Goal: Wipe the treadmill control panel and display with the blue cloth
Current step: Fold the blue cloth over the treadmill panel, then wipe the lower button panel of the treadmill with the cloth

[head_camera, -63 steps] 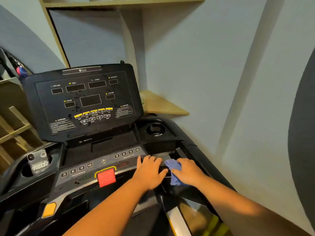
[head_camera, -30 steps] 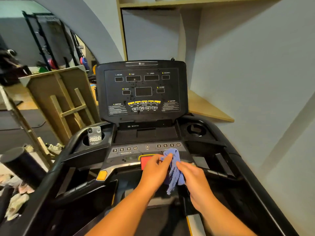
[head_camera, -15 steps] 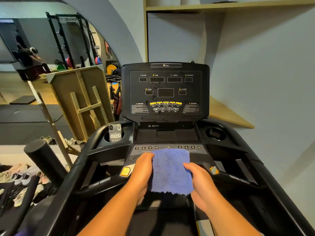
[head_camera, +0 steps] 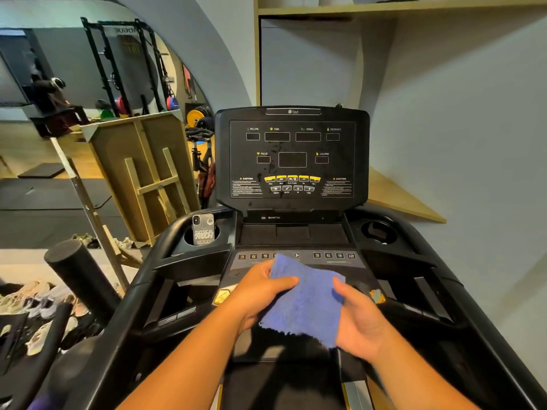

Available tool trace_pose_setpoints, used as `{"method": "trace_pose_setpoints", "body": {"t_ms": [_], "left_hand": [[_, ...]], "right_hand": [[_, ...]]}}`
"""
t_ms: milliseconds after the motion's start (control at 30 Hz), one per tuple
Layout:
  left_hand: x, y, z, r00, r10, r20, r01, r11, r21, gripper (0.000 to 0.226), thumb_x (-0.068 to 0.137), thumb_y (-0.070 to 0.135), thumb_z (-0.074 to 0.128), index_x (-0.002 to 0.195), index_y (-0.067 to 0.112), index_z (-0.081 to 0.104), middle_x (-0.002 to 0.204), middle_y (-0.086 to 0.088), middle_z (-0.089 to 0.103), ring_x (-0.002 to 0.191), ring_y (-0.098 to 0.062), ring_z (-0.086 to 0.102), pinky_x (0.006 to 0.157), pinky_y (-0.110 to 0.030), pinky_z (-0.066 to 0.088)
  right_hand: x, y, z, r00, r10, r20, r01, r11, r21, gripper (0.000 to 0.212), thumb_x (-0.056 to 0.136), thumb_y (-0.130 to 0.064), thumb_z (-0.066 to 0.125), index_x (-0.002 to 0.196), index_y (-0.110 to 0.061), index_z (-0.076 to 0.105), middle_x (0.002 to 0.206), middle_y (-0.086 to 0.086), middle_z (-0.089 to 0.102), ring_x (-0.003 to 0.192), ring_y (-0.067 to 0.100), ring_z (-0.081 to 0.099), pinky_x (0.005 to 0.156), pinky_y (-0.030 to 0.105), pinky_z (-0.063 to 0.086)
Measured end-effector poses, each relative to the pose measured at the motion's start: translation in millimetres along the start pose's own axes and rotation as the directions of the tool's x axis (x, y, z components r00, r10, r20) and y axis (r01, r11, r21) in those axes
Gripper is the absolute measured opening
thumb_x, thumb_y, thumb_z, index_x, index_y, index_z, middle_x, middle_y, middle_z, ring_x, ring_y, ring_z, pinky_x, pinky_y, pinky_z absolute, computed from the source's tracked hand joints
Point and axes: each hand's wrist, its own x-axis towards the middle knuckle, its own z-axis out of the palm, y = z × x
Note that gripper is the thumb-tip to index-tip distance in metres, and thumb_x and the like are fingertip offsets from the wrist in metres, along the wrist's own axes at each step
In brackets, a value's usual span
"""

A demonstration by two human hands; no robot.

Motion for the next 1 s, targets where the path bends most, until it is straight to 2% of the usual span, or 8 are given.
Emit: {"method": "trace_pose_setpoints", "body": {"t_ms": [267,467,567,633,700,767,833,1000], "left_hand": [[16.1,-30.2,-38.4,0.972,-0.004,-0.233,-0.004,0.999,-0.035,0.013,0.101,0.023,0.061,0.109,0.016,0.069,0.104,-0.003,0.078,0.076,-0.020,0.073,0.065,-0.035,0.059],[17.7,-65.6,-111.0,0.730,0.127,-0.672,0.008,0.981,0.194,0.016,0.099,0.022,0.055,0.094,0.030,0.068,0.093,0.004,0.075,0.085,-0.021,0.072,0.082,-0.048,0.060],[18.1,-84.5,-133.3,0.672,0.131,-0.729,0.047,0.975,0.219,0.016,0.101,0.023,0.053,0.102,0.026,0.068,0.098,0.001,0.071,0.092,-0.018,0.065,0.078,-0.035,0.050],[21.6,-93.8,-141.4,0.690,0.151,-0.708,0.065,0.961,0.268,0.015,0.102,0.023,0.052,0.104,0.022,0.067,0.097,-0.001,0.069,0.088,-0.014,0.063,0.075,-0.030,0.044],[25.5,-100.0,-145.1,0.730,0.151,-0.667,0.098,0.942,0.321,0.015,0.103,0.025,0.052,0.101,0.021,0.066,0.092,-0.002,0.069,0.081,-0.011,0.062,0.072,-0.030,0.045],[31.4,-106.5,-147.7,0.762,0.129,-0.635,0.126,0.932,0.341,0.017,0.104,0.029,0.051,0.099,0.022,0.066,0.091,-0.003,0.070,0.085,-0.019,0.066,0.077,-0.036,0.052],[37.3,-113.8,-147.8,0.789,0.105,-0.606,0.159,0.917,0.366,0.020,0.104,0.033,0.049,0.101,0.023,0.066,0.095,-0.003,0.071,0.093,-0.025,0.067,0.084,-0.041,0.052],[45.9,-121.4,-138.6,0.836,0.134,-0.532,0.272,0.740,0.615,0.034,0.108,0.041,0.033,0.105,0.023,0.062,0.096,0.003,0.067,0.084,-0.016,0.056,0.080,-0.036,0.041]], "right_hand": [[12.8,-3.2,-19.4,0.953,-0.044,-0.299,0.006,0.992,-0.128,0.040,0.097,-0.018,0.053,0.135,-0.005,0.056,0.128,0.023,0.066,0.118,0.040,0.064,0.107,0.053,0.044],[33.0,-48.2,-16.2,0.757,-0.396,-0.520,0.157,0.883,-0.443,0.039,0.105,-0.015,0.045,0.141,0.001,0.049,0.126,0.021,0.064,0.110,0.039,0.064,0.087,0.039,0.047],[46.8,-56.3,-6.6,0.614,-0.712,-0.340,0.023,0.446,-0.895,0.041,0.105,-0.011,0.044,0.144,0.000,0.044,0.109,0.021,0.060,0.095,0.034,0.060,0.081,0.039,0.043],[59.6,-48.4,-13.0,0.638,-0.769,-0.035,-0.062,-0.006,-0.998,0.045,0.104,-0.009,0.043,0.148,-0.008,0.038,0.111,0.016,0.053,0.100,0.032,0.058,0.075,0.029,0.040],[81.6,-29.3,-41.1,0.717,-0.692,0.084,-0.126,-0.248,-0.961,0.048,0.101,-0.016,0.046,0.147,-0.009,0.034,0.130,0.015,0.052,0.117,0.029,0.055,0.083,0.028,0.045],[98.0,-0.8,-71.0,0.828,-0.560,0.016,-0.254,-0.401,-0.880,0.066,0.103,-0.025,0.045,0.159,-0.009,0.013,0.166,0.013,0.018,0.152,0.029,0.019,0.121,0.038,0.022],[99.8,19.5,-94.3,0.854,-0.513,0.090,-0.217,-0.508,-0.834,0.074,0.103,-0.029,0.042,0.159,-0.017,-0.004,0.167,0.002,-0.010,0.154,0.023,-0.012,0.123,0.036,-0.011],[72.4,2.2,-134.4,0.868,-0.456,0.195,-0.146,-0.611,-0.778,0.079,0.096,-0.021,0.043,0.157,-0.022,-0.007,0.164,-0.007,-0.017,0.154,0.015,-0.012,0.123,0.033,-0.010]]}}
